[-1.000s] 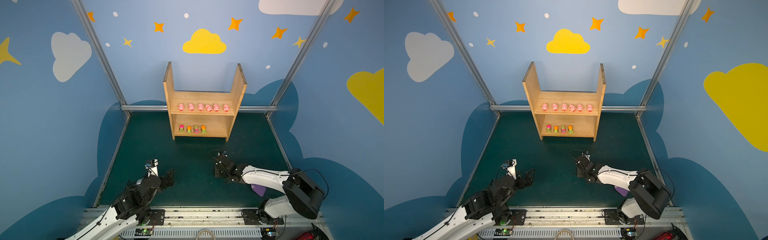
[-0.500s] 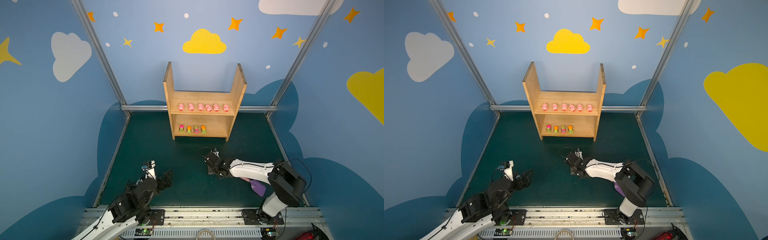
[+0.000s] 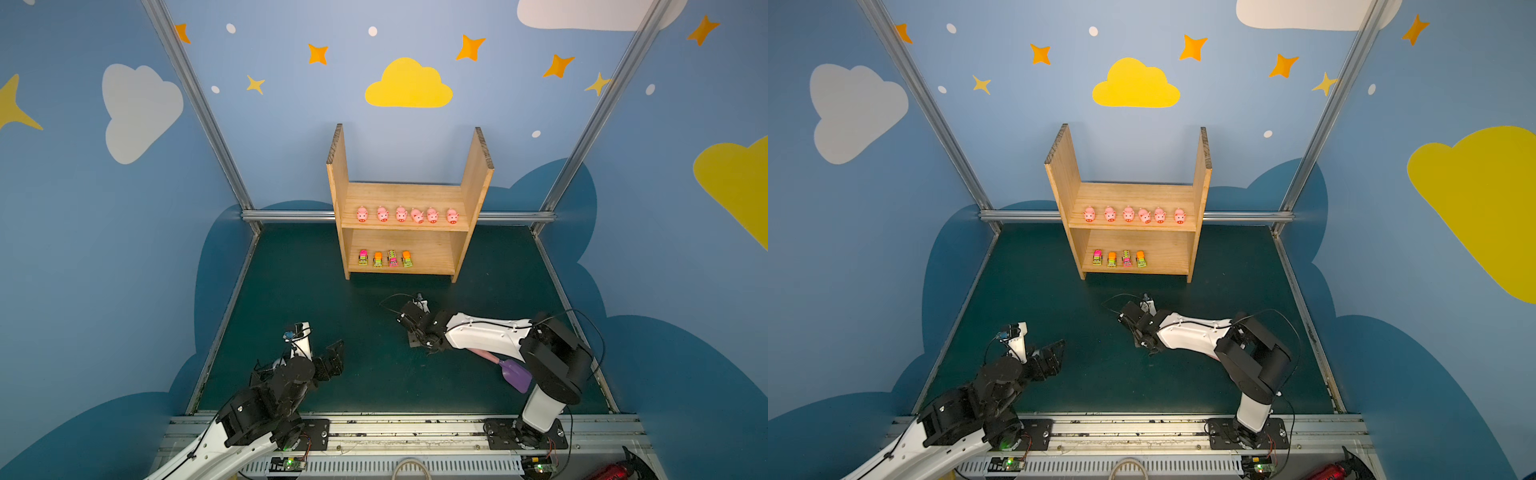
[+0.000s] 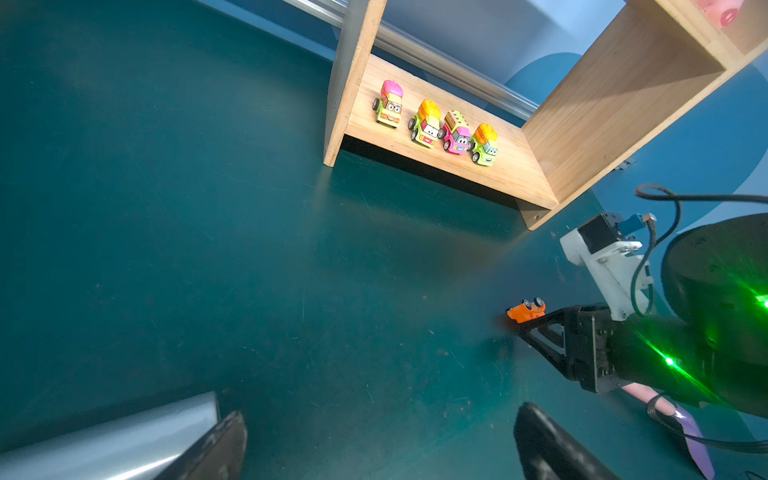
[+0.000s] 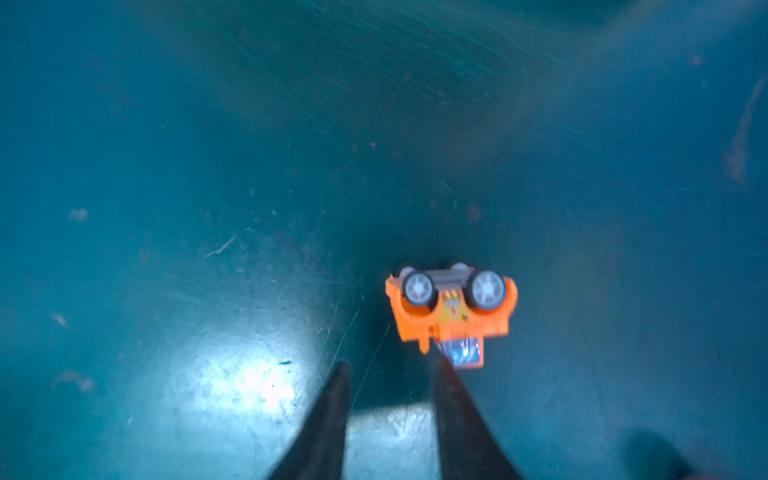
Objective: Place and organize the plastic toys onto the shelf
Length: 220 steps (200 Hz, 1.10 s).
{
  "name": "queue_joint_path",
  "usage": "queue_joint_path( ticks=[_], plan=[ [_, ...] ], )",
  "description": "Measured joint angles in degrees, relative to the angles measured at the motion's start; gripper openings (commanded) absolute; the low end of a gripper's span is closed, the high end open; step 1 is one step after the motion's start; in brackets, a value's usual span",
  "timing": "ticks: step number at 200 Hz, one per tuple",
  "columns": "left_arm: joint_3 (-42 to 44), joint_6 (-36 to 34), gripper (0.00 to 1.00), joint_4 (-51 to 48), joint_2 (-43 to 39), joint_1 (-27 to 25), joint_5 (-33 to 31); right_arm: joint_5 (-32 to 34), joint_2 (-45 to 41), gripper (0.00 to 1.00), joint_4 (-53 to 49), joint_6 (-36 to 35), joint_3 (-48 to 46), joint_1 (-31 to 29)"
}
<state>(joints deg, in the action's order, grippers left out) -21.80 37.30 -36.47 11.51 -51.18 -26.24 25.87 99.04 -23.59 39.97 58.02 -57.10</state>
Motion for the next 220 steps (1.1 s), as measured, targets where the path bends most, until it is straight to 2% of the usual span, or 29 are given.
queue_joint_path(
  ticks=[24, 62, 123, 154, 220],
  plan=[
    [0.0, 0.0, 1.0, 0.0, 0.0, 0.0, 0.0, 0.5, -3.1, 0.54, -0.3, 0.4, -1.6, 0.0],
    [0.0, 0.0, 1.0, 0.0, 0.1, 0.0, 0.0, -0.3, -6.2, 0.51, 0.7, 0.7, -4.4, 1.4],
    [0.0, 0.0, 1.0, 0.0, 0.8, 0.0, 0.0, -4.0, -6.2, 0.58, 4.0, -0.4, -6.5, 5.2],
    [0.0, 0.0, 1.0, 0.1, 1.5, 0.0, 0.0, -5.7, -5.9, 0.67, 6.3, -2.4, -6.5, 6.1],
    [0.0, -0.4, 1.0, 1.2, 5.3, 0.0, 0.0, -6.9, -0.7, 0.68, 9.3, -4.3, -6.3, 7.4]
  ],
)
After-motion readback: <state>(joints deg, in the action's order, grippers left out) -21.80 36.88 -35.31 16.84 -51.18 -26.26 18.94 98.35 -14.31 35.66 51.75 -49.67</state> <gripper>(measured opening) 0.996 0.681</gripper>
